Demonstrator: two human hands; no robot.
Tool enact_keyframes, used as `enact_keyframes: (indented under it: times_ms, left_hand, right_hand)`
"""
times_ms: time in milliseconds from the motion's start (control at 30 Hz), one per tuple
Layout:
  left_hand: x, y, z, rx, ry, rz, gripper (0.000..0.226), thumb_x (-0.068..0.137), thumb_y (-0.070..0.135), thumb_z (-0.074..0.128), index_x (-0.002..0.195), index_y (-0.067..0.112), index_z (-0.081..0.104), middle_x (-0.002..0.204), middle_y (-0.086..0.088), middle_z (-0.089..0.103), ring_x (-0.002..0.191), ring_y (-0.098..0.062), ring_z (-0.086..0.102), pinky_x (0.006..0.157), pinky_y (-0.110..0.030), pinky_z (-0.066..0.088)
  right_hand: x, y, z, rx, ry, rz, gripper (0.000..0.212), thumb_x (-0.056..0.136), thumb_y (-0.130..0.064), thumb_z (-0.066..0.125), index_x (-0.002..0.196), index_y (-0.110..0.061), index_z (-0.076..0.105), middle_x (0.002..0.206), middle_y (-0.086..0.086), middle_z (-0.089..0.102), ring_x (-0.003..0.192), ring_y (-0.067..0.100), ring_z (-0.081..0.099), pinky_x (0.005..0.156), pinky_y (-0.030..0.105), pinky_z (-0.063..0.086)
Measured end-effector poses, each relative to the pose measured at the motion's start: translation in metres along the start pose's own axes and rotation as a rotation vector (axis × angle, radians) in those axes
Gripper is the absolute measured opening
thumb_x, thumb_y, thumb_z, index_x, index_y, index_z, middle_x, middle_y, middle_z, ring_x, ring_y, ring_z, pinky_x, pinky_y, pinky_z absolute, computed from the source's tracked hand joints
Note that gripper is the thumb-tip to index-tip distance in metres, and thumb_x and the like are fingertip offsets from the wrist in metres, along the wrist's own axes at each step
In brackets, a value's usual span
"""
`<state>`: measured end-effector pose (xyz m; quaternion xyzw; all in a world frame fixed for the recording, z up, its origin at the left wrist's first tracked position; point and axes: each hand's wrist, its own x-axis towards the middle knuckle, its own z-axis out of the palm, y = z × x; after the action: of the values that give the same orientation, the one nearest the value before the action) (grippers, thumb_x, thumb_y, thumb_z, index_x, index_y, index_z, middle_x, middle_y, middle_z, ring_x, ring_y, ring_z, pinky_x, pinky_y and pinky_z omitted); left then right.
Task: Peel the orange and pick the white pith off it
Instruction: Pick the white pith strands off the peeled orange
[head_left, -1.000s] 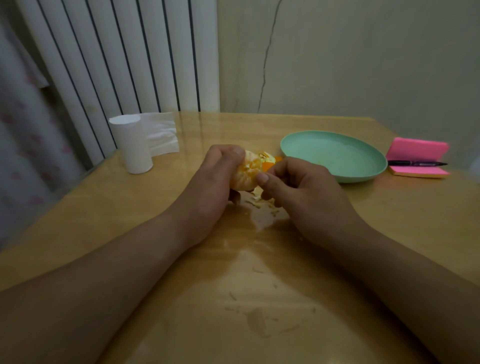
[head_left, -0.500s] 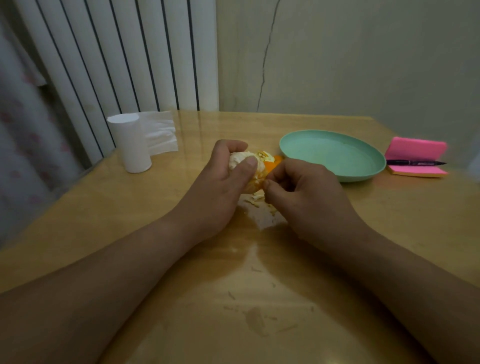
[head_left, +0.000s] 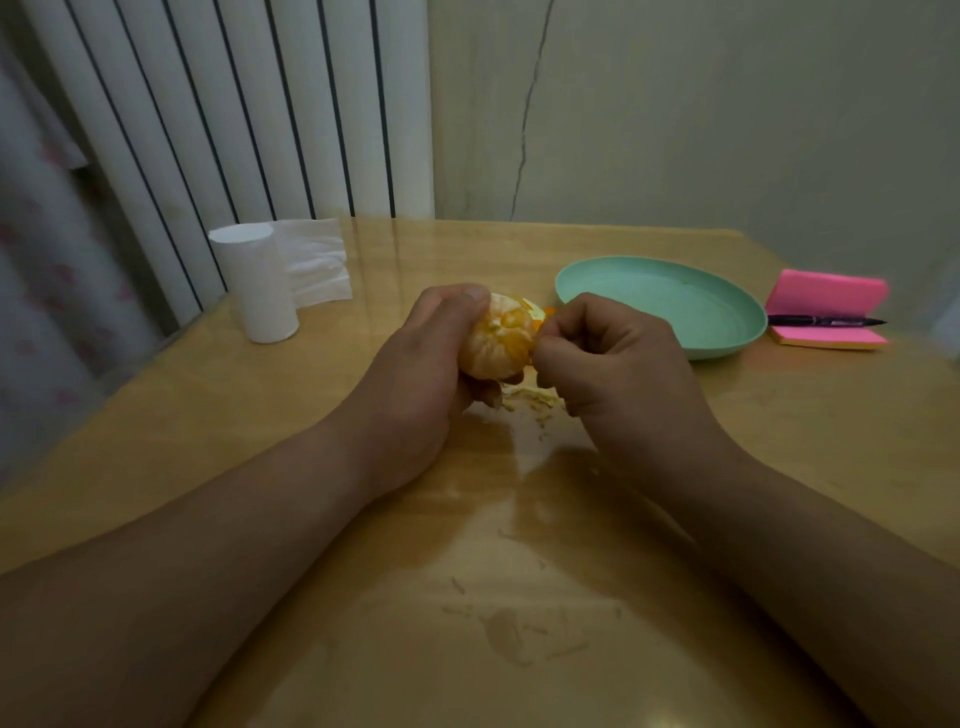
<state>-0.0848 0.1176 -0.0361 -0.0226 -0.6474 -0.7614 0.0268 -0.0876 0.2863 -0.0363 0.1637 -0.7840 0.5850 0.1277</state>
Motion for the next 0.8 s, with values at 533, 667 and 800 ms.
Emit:
enact_keyframes:
  times_ms: [533,667,800]
  left_hand:
    - [0.0066,0.0044,-0.0085,-0.234,-0.123,-0.163,0.058,0.111,0.052,0.032,0.121,0.002,0.060,0.104,-0.023,0.070,0.063,-0.023,0.054,0.046,-0.028,0.034]
    - [0.0069,0.0035,-0.0092,-0.235,-0.142,-0.176,0.057,0.111,0.054,0.032,0.121,0.004,0.059,0.108,-0.022,0.067,0.064,-0.022,0.052,0.049,-0.029,0.031]
    - [0.0065,0.0014,-0.0080,-0.239,-0.163,-0.171,0.058,0.110,0.056,0.035,0.125,0.005,0.060,0.097,-0.013,0.067,0.068,-0.020,0.054,0.052,-0.029,0.035]
  right_hand:
    - [0.0049,0.0091,-0.0030,-0.245,0.010,-0.030,0.009,0.100,-0.025,0.067,0.091,-0.027,0.068,0.077,-0.003,0.071,0.068,0.008,0.063,0.058,0.021,0.048]
    - [0.0026,0.0049,-0.0042,-0.235,0.012,-0.035,0.017,0.102,-0.036,0.067,0.088,-0.028,0.069,0.076,-0.005,0.073,0.068,0.008,0.066,0.060,0.027,0.050]
    - [-0.0005,0.0021,0.0001,-0.165,0.000,-0.031,0.013,0.098,-0.032,0.073,0.088,-0.026,0.068,0.077,0.003,0.074,0.068,0.019,0.068,0.063,0.040,0.057]
